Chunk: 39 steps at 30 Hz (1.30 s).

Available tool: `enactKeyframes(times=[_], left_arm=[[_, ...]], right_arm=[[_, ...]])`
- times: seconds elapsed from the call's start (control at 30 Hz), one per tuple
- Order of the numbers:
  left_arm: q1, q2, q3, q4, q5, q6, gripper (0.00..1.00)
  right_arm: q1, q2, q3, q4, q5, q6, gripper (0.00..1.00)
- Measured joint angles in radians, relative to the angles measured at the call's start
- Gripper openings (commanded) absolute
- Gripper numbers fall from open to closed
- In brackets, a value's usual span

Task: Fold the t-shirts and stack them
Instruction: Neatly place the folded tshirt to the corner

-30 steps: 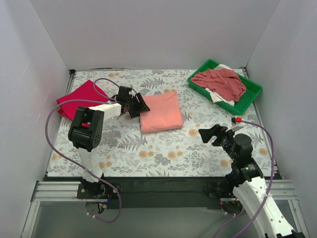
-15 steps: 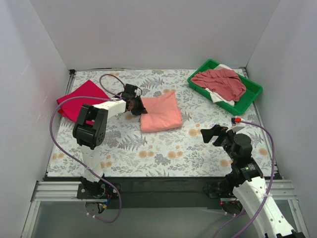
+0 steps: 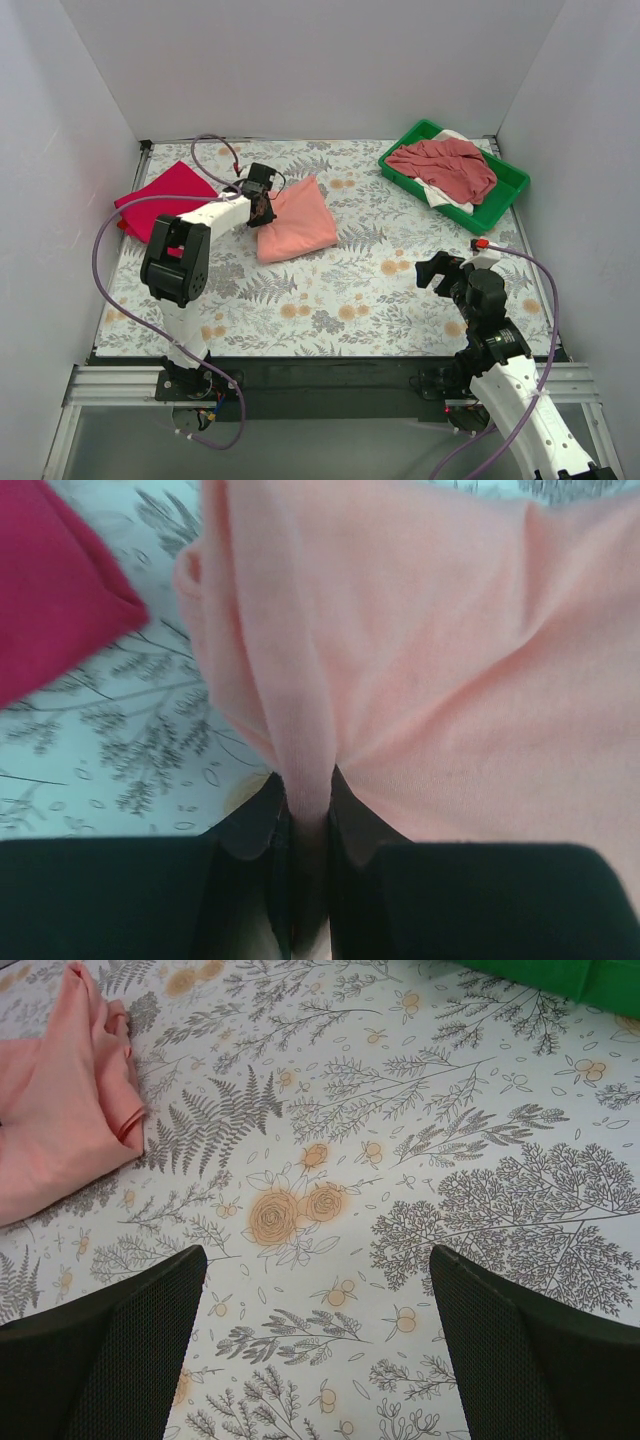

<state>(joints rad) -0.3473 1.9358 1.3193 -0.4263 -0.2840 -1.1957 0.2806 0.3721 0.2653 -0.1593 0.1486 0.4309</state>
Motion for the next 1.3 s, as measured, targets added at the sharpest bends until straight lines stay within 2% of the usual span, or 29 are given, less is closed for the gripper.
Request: enactKeyframes(times=[0.23, 0.6, 0.8, 1.0, 1.3], left_arm=[[0.026, 0.000, 0.129, -0.064, -0.150, 0.084, 0.00], [0.105, 0.000, 0.251, -0.127, -0.283, 0.223, 0.00], [0.138, 0.001, 0.350, -0.129, -0.304, 0.309, 0.00], [0.171, 0.001, 0.387, -0.119, -0.309, 0.407, 0.00], [0.197, 0.000, 0.453, -0.120, -0.311, 0.459, 0.00]], right_arm=[[0.000, 0.007, 0.000, -0.003, 0.002, 0.020, 0.98], [0.000, 0.029, -0.002, -0.003, 0.003, 0.038, 0.98], [0.000, 0.034, -0.002, -0.003, 0.003, 0.041, 0.98], [0.000, 0.038, -0.002, -0.003, 0.004, 0.042, 0.98], [0.000, 0.063, -0.002, -0.003, 0.007, 0.041, 0.98]])
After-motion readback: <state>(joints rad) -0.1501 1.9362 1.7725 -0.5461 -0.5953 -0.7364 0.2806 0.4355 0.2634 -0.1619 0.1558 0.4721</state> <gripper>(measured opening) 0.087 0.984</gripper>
